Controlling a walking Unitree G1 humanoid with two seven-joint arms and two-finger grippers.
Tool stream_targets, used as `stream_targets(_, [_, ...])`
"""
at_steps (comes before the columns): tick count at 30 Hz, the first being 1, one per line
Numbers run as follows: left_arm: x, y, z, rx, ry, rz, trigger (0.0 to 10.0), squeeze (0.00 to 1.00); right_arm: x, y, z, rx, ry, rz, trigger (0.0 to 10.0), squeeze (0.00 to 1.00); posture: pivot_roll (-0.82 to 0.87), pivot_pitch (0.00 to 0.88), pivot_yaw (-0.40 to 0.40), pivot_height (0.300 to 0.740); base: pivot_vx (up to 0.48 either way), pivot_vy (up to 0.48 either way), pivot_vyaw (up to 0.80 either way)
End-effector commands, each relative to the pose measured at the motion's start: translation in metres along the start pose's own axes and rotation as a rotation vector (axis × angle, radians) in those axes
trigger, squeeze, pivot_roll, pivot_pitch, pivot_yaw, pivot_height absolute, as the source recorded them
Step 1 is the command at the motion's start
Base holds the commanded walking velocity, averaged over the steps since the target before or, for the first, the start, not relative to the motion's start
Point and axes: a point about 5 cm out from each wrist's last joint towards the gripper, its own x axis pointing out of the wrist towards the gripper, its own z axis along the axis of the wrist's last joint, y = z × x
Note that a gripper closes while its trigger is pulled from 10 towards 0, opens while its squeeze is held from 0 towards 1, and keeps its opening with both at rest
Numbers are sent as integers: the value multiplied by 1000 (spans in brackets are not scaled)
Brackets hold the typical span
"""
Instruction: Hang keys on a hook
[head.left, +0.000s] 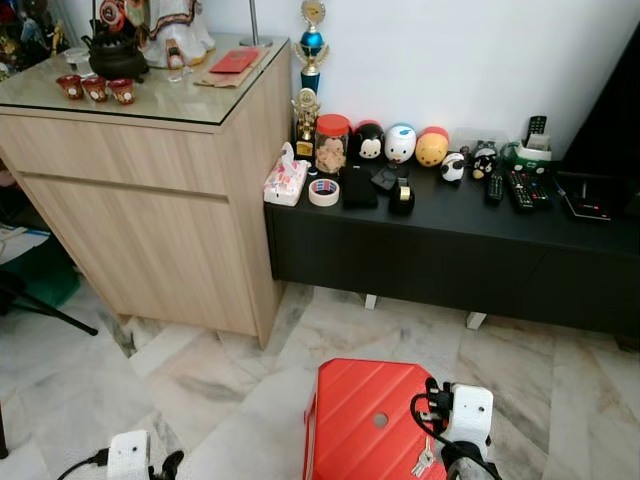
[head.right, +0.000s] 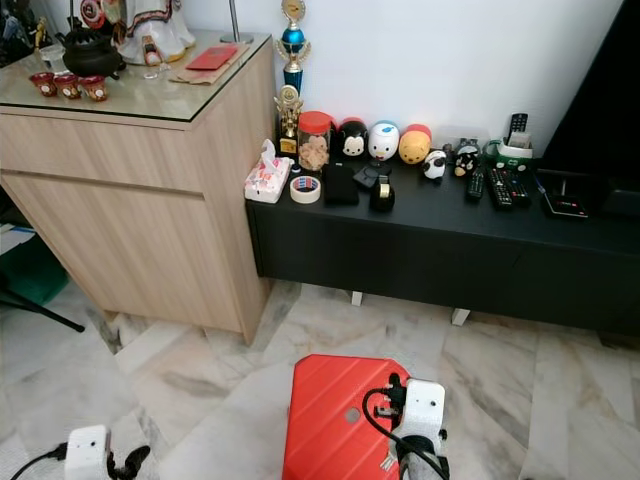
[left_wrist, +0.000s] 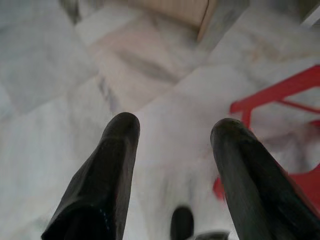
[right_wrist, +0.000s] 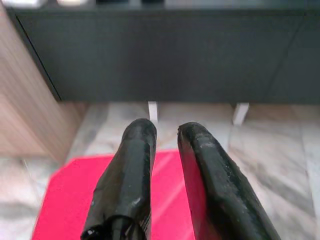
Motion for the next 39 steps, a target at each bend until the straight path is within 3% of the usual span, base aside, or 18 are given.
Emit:
stream_targets(1, [11,-14,30,2,-157,-37,10000,0,0,1,4,10,-25,1,10000,0,34,0,-34,740,0,0,0])
stream_targets(2, [20,-43,83,53,-408,-103,10000,0,-2,1,4,12,-31,7,10000,0,33,0,-36,740,0,0,0])
stream_targets(3, [19,-51,96,65,-475,-121,10000,0,-3,2,4,11,-29,12,10000,0,33,0,-36,740,0,0,0])
stream_targets(5, [15,-56,101,83,-515,-136,10000,0,-5,2,1,10,-21,15,10000,0,32,0,-38,740,0,0,0])
stream_targets(17, [-6,-57,99,83,-565,-176,10000,0,-13,-4,-1,17,-7,-33,10000,0,37,0,-55,740,0,0,0])
stream_targets(29, [-5,-67,106,75,-542,-192,10000,0,-6,-10,-1,9,52,-86,10000,0,33,0,-57,740,0,0,0])
stream_targets(39, [-3,-70,105,69,-510,-202,10000,0,-5,-7,-1,17,62,-82,10000,0,33,10,-59,675,0,0,0])
